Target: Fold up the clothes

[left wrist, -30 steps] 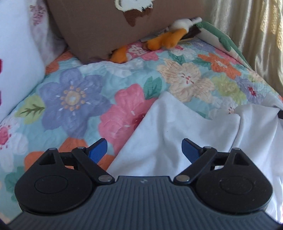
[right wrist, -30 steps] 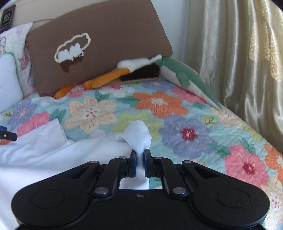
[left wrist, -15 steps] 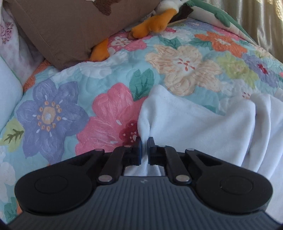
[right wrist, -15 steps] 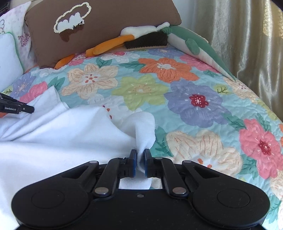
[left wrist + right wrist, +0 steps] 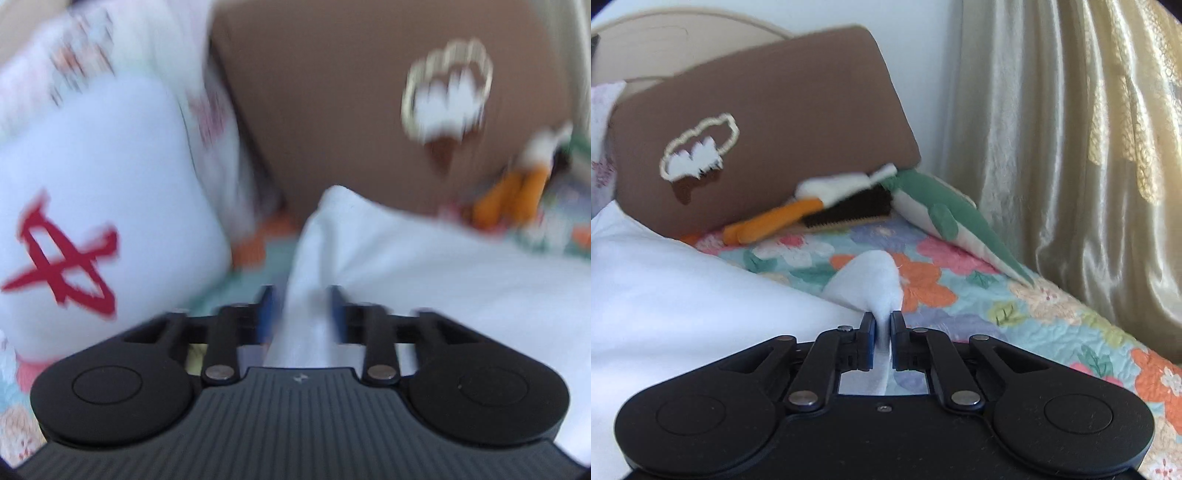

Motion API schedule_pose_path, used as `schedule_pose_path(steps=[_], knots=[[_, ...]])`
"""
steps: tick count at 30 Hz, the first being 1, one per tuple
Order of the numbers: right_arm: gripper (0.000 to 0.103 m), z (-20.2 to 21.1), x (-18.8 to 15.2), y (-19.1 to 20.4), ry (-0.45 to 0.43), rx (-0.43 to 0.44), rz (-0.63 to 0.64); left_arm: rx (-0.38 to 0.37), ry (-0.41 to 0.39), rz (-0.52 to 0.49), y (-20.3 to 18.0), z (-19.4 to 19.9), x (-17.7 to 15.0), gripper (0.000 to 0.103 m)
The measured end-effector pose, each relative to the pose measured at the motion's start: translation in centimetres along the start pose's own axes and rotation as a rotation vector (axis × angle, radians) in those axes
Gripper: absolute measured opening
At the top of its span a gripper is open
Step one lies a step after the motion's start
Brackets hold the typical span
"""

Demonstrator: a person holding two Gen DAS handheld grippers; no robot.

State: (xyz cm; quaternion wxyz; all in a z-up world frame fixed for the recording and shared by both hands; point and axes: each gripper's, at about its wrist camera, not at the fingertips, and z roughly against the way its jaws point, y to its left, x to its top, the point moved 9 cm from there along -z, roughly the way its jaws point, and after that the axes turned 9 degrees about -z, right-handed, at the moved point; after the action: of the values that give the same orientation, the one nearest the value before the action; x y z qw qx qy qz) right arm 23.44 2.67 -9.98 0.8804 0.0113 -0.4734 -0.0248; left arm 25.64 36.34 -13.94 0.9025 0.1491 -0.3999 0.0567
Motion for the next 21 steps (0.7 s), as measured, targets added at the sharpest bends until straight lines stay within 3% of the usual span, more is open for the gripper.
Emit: schedule_pose_path(steps=[1,2,4,5,6,10,14,18,21], knots=[[0.011,-0.8,-0.7,-0.4,0.058,-0.021,-0.014,-0.038,0.063,0.012,-0.1,-0.7,-1.2,0.052],[0.019,-1.1,-1.2,-0.8,0.091,-0.035,-0.04,-0.076,0.107,0.033,-0.1,-0.8,-2.3,0.054],[0.029,-0.5,-2.1,-1.3,0.13,-0.018,-0.109,-0.147,0.137,0.084,0.1,0.3,-4.1,0.063],[0.043,0.1,-2.5,-1.5,0.145,-0.001,-0.146,-0.17,0.138,0.075,0.2,1.2,-4.9,0.072],[0.054,0.7,-3.0,-1.7,0.164,0.015,-0.181,-0.174,0.141,0.055,0.4,2.2,-5.7,0.074],[0.054,4.0,-4.7,-1.6,0.248,0.1,-0.26,-0.129,0.165,-0.032,1.3,7.0,-8.9,0.079],[0.054,9.2,-4.8,-1.0,0.253,0.206,-0.264,-0.084,0.149,-0.061,3.3,13.0,-11.4,0.081],[0.055,14.6,-4.8,-0.5,0.258,0.313,-0.268,-0.023,0.141,-0.029,5.2,18.8,-13.4,0.084],[0.056,18.8,-4.8,-0.3,0.258,0.385,-0.244,-0.044,0.147,-0.021,5.0,22.5,-14.7,0.084]])
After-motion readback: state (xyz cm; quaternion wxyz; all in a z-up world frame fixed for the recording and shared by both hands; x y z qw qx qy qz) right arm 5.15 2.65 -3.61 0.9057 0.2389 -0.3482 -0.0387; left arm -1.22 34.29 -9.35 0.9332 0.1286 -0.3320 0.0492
